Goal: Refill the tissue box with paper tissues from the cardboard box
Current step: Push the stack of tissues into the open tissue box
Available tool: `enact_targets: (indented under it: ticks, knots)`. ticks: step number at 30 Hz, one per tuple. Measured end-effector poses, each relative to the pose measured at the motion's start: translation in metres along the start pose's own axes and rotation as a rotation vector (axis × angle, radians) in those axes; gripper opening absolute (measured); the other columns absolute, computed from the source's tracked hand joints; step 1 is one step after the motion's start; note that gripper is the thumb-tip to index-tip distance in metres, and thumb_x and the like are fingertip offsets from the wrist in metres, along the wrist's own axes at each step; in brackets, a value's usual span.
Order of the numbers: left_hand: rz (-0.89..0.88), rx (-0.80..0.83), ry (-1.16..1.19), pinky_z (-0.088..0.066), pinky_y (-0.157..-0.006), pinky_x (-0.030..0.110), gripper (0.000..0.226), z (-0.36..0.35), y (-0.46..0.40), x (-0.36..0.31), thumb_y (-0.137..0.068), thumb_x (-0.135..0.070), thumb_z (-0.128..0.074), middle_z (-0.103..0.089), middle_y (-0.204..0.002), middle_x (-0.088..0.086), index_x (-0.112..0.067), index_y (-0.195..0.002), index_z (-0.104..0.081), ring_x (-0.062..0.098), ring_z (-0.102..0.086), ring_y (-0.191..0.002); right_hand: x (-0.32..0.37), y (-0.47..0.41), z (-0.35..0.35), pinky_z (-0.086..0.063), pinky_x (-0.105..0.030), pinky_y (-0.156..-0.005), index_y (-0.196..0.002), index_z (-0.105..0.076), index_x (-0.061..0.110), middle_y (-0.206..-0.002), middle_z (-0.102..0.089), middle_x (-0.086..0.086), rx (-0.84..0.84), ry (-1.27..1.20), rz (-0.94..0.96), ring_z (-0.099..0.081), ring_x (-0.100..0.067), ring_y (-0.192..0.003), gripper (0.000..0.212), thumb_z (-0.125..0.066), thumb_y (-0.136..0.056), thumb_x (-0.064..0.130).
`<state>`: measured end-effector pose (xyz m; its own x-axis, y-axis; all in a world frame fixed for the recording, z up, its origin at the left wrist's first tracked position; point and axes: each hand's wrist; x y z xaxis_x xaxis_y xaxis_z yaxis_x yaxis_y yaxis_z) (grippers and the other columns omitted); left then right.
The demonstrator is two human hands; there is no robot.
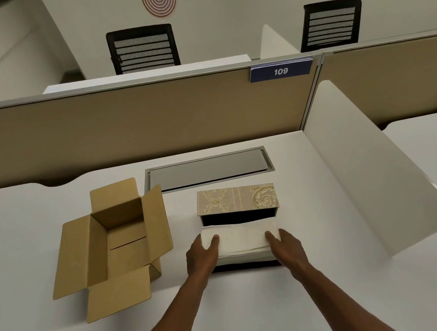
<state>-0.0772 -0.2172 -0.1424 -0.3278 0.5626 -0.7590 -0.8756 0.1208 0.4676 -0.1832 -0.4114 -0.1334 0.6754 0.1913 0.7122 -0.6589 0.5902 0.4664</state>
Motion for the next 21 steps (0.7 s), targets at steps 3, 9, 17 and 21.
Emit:
enact_targets:
  ticks: [3, 9, 17, 21]
  knots:
    - [-0.018, 0.015, -0.021, -0.053, -0.099, 0.044, 0.056, 0.003, 0.0, 0.002, -0.094, -0.054, -0.058, -0.063, -0.133, 0.007, -0.02, -0.139, -0.053, 0.028, -0.059, -0.118, 0.004, -0.003, 0.005, -0.051, -0.044, -0.105, -0.146, -0.05, 0.015, -0.141, -0.061, -0.008, 0.04, 0.071, 0.043, -0.059, -0.029, -0.126, 0.055, -0.047, -0.103, 0.049]
    - [0.009, 0.042, -0.041, -0.047, -0.109, 0.047, 0.07, 0.009, -0.005, 0.005, -0.093, -0.057, -0.056, -0.053, -0.148, 0.008, -0.019, -0.15, -0.042, 0.03, -0.052, -0.131, 0.0, -0.004, 0.0, -0.049, -0.041, -0.107, -0.151, -0.042, 0.013, -0.147, -0.056, -0.01, 0.073, 0.066, 0.011, -0.056, -0.03, -0.13, 0.069, -0.053, -0.098, 0.055]
    - [0.027, 0.027, -0.062, -0.05, -0.104, 0.045, 0.064, 0.0, 0.0, 0.005, -0.088, -0.06, -0.062, -0.064, -0.133, 0.007, -0.018, -0.135, -0.055, 0.029, -0.058, -0.123, 0.004, 0.001, -0.009, -0.05, -0.041, -0.104, -0.141, -0.051, 0.007, -0.137, -0.062, -0.013, 0.003, 0.082, -0.03, -0.06, -0.032, -0.123, 0.064, -0.054, -0.097, 0.054]
    - [-0.007, 0.096, -0.059, -0.05, -0.104, 0.04, 0.072, 0.013, -0.004, 0.009, -0.085, -0.058, -0.069, -0.06, -0.14, 0.005, -0.019, -0.142, -0.05, 0.027, -0.057, -0.125, -0.002, 0.002, -0.006, -0.051, -0.039, -0.101, -0.143, -0.047, 0.008, -0.138, -0.062, -0.013, 0.03, 0.12, -0.002, -0.06, -0.032, -0.123, 0.062, -0.053, -0.099, 0.052]
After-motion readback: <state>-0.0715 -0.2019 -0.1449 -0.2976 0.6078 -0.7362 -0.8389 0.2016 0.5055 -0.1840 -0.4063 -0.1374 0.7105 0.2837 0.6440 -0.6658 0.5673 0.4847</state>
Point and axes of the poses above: each hand's wrist, its own y-axis away from the middle knuckle, its own z-axis out of the back of the hand, x = y × z
